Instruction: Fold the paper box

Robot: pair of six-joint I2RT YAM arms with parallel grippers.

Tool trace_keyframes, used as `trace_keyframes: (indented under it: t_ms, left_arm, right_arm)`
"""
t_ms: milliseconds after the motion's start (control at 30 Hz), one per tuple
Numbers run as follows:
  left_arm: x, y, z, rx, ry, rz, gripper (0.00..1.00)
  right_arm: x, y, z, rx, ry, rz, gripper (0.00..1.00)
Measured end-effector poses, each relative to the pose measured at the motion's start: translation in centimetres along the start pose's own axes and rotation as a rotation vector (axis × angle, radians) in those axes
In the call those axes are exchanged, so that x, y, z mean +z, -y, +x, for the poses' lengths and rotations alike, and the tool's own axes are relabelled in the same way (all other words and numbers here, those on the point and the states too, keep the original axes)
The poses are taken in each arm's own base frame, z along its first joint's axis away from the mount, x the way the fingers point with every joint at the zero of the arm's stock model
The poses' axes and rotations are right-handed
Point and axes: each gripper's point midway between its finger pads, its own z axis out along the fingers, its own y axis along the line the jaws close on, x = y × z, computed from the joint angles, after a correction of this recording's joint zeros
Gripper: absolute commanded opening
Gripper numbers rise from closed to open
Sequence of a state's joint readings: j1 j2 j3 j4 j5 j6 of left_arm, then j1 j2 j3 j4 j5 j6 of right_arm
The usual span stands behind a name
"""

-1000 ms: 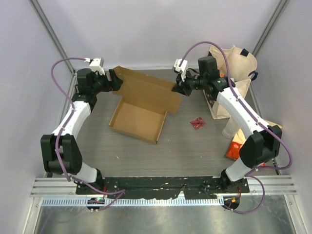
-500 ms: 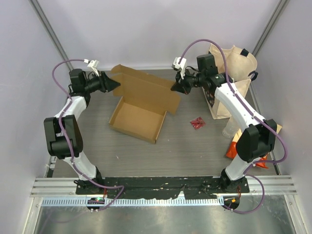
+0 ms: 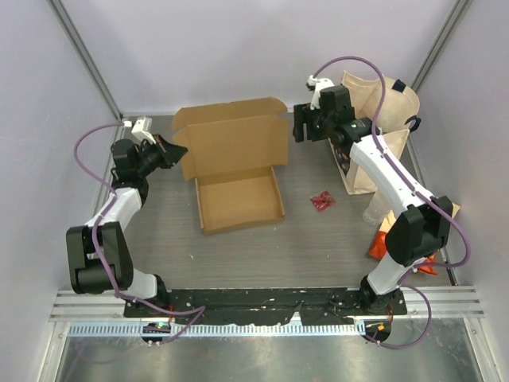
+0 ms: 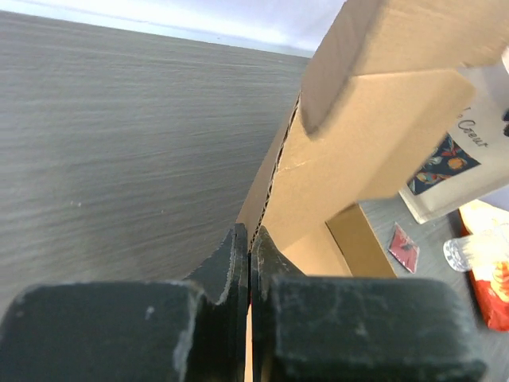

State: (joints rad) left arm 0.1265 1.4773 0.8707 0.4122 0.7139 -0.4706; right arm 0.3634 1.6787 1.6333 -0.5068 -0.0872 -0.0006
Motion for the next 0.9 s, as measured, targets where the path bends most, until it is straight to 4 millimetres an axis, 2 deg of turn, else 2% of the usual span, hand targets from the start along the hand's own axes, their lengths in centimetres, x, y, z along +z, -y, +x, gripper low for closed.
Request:
trace_keyframes:
  t_ms: [100,167,233,300,367,433,500,600,900]
  left_arm:
    - [-1.1,-0.1,0.3,-0.011,0.026,-0.053,0.0]
    - [-1.3,0.0,-0.3,-0.002,0.043,-0.065,0.0]
    - [-1.5,0.1,-0.5,0.012,0.049,-0.069,0.0]
    - [-1.6,0.1,-0.6,0.02,0.049,-0.073,0.0]
    - [-1.6,0.1,-0.5,0.023,0.047,-0.073,0.0]
    - [-1.6,0.1,-0.4,0.03,0.043,-0.074,0.0]
    - [-1.6,0.0,-0.4,0.043,0.041,-0.075,0.0]
    - [-1.6,-0.1,-0.3,0.061,0.036,-0.075,0.0]
    - [-1.7,-0.4,0.1,0.098,0.018,-0.082,0.0]
  right_arm:
    - [-1.9,2.4,1.7,0.137,-0.023,0.179,0.77]
    - [-3.7,3.0,3.9,0.183,-0.033,0.249,0.77]
    - [-5.5,2.4,6.9,0.184,-0.035,0.274,0.77]
    - [-6.3,0.0,10.3,0.132,-0.056,0.228,0.78]
    - [-5.8,-1.6,12.8,0.094,-0.096,0.198,0.77]
    - [-4.6,-1.6,15.0,0.085,-0.164,0.223,0.77]
    - [-2.9,-0.1,16.8,0.107,-0.23,0.31,0.79]
    - [-1.6,1.8,19.8,0.168,-0.317,0.41,0.8]
    - [-1.6,5.5,23.7,0.385,-0.349,0.537,0.81]
